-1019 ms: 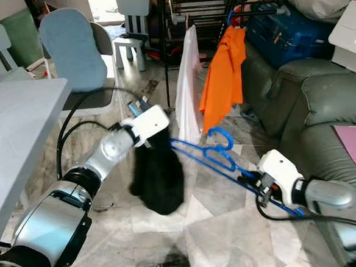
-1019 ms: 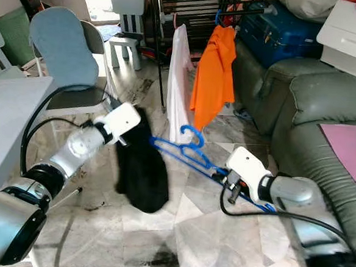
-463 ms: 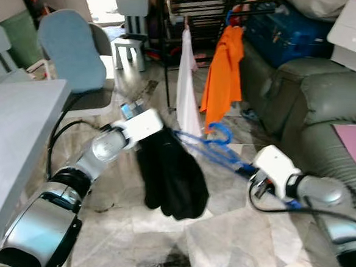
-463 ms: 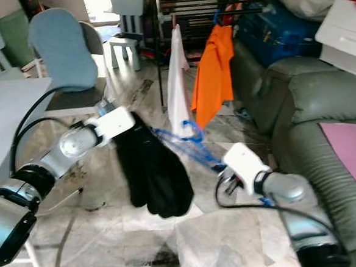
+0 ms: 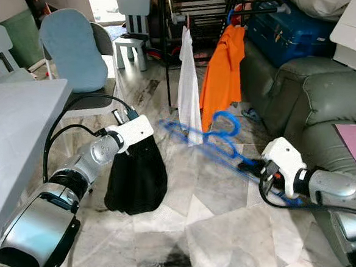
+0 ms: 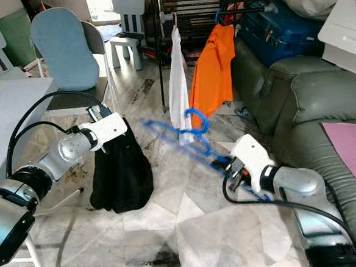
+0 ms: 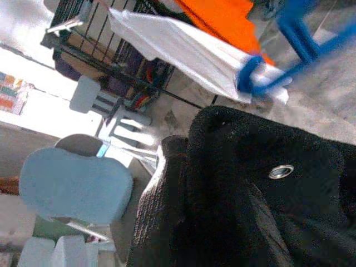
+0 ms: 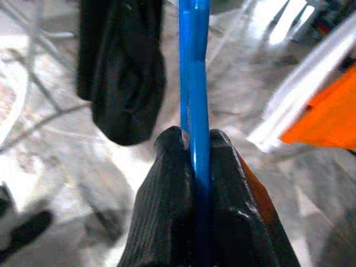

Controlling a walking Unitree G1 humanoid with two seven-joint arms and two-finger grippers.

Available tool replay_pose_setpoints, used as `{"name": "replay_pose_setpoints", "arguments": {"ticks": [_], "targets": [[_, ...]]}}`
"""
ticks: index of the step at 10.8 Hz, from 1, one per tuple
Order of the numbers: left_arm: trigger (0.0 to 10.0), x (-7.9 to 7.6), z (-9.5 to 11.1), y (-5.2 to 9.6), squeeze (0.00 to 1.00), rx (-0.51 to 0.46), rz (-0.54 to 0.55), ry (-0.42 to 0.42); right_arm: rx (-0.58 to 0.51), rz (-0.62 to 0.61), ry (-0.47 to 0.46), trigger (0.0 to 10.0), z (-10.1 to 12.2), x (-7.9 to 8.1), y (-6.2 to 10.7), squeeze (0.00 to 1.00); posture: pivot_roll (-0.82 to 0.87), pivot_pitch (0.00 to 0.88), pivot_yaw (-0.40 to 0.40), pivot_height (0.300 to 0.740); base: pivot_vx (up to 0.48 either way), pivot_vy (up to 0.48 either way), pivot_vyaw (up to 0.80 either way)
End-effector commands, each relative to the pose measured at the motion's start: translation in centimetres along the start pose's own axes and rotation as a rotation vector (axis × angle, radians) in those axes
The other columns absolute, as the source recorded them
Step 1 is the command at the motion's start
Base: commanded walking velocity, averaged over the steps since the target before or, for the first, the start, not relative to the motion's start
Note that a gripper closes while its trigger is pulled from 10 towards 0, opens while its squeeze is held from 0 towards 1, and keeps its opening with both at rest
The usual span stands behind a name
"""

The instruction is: Hang hanger

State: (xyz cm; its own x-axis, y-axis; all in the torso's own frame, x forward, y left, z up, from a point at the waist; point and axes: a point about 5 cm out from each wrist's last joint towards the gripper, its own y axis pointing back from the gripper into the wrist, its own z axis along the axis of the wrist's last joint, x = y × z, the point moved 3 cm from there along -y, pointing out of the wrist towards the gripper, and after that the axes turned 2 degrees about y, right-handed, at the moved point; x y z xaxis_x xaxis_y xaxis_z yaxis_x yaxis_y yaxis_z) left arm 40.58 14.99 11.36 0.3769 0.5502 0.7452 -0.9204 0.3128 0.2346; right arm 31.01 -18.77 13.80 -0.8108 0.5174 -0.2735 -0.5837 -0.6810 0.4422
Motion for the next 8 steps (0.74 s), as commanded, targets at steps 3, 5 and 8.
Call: {"name": "replay_pose_setpoints", "arguments": {"ticks": [3, 5, 8], "targets": [[10.0, 1.8, 0.4, -0.2, 0.0, 0.013, 0.084, -0.031, 0.011, 0.087, 0.003, 10.0, 0.4, 0.9, 0.9, 0.0, -0.21, 0.0, 0.129, 0.74, 0.0, 0.0, 0.0], [10.0, 2.6, 0.0, -0.2, 0.0, 0.046, 0.132, -0.035, 0.031, 0.105, 0.003, 10.0, 0.2, 1.2, 1.2, 0.0, -0.21, 0.0, 0.134, 0.74, 0.0, 0.0, 0.0], [10.0, 2.8, 1.7, -0.3, 0.0, -0.066, 0.108, 0.021, 0.054, 0.08, 0.008, 10.0, -0.4, 1.2, 0.6, 0.0, -0.21, 0.0, 0.139, 0.74, 0.0, 0.0, 0.0]]}}
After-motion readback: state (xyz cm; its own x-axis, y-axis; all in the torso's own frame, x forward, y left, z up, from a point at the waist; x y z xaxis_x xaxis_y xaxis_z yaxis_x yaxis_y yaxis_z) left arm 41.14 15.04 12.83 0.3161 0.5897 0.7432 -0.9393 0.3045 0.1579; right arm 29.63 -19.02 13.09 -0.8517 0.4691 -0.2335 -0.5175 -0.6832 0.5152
